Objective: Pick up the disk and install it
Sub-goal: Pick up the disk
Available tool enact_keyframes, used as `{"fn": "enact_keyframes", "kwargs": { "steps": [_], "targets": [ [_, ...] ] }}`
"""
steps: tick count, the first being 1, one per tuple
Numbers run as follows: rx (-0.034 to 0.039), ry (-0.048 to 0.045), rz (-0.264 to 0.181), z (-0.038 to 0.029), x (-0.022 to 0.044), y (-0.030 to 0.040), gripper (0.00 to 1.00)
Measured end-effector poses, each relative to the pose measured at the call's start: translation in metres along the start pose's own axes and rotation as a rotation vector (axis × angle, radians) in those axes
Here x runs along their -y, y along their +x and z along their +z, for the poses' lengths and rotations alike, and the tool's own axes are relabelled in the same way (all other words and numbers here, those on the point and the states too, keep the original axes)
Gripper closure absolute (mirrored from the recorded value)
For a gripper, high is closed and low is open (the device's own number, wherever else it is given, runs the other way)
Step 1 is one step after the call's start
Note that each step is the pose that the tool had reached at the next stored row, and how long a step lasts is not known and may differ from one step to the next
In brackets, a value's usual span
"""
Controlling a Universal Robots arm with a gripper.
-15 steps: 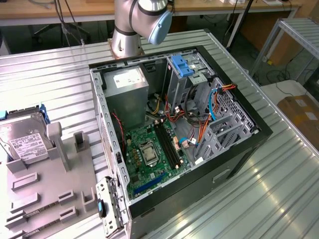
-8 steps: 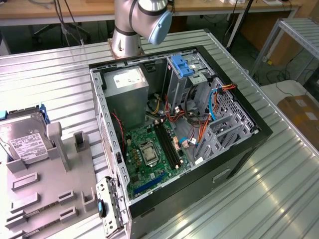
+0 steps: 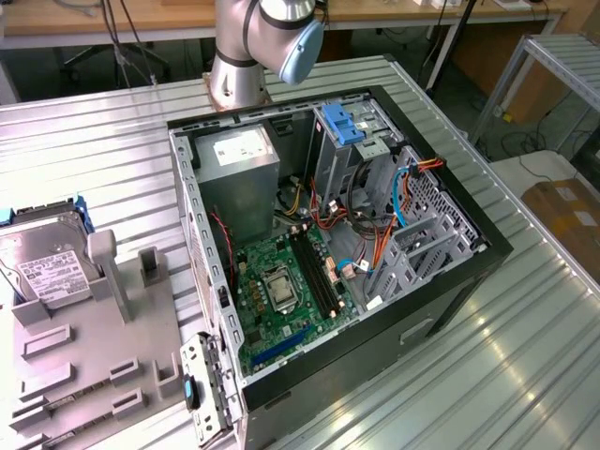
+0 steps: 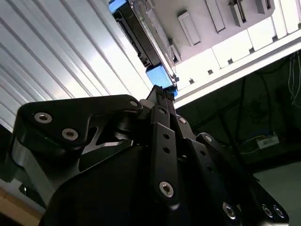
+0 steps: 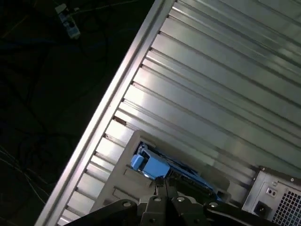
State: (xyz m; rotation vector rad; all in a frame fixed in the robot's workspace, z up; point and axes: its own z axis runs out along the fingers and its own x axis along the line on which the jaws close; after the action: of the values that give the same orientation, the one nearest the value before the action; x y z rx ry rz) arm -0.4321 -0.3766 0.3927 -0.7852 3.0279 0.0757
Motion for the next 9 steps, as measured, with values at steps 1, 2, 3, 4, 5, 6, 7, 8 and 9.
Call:
{"fn": "enact_keyframes", "kwargs": {
  "steps": [1, 2, 3, 4, 5, 6, 7, 8, 9],
  "targets": [
    [-0.0018, -0.001, -0.041, 0.0, 0.0, 0.0, 0.89],
    [-0.0038, -0.002, -0.085, 0.0, 0.0, 0.0, 0.89],
    [-0.0056, -0.0029, -0.125, 0.0, 0.0, 0.0, 0.89],
    [-0.0079, -0.0041, -0.176, 0.0, 0.0, 0.0, 0.89],
    [-0.0088, -0.0045, -0.195, 0.0, 0.0, 0.0, 0.89],
    [-0.0096, -0.0049, -0.214, 0.0, 0.0, 0.0, 0.89],
    [-0.0105, -0.0054, -0.235, 0.0, 0.0, 0.0, 0.89],
    [-0.0112, -0.0058, -0.252, 0.0, 0.0, 0.0, 0.89],
    [-0.0127, -0.0066, -0.286, 0.0, 0.0, 0.0, 0.89]
  ]
}}
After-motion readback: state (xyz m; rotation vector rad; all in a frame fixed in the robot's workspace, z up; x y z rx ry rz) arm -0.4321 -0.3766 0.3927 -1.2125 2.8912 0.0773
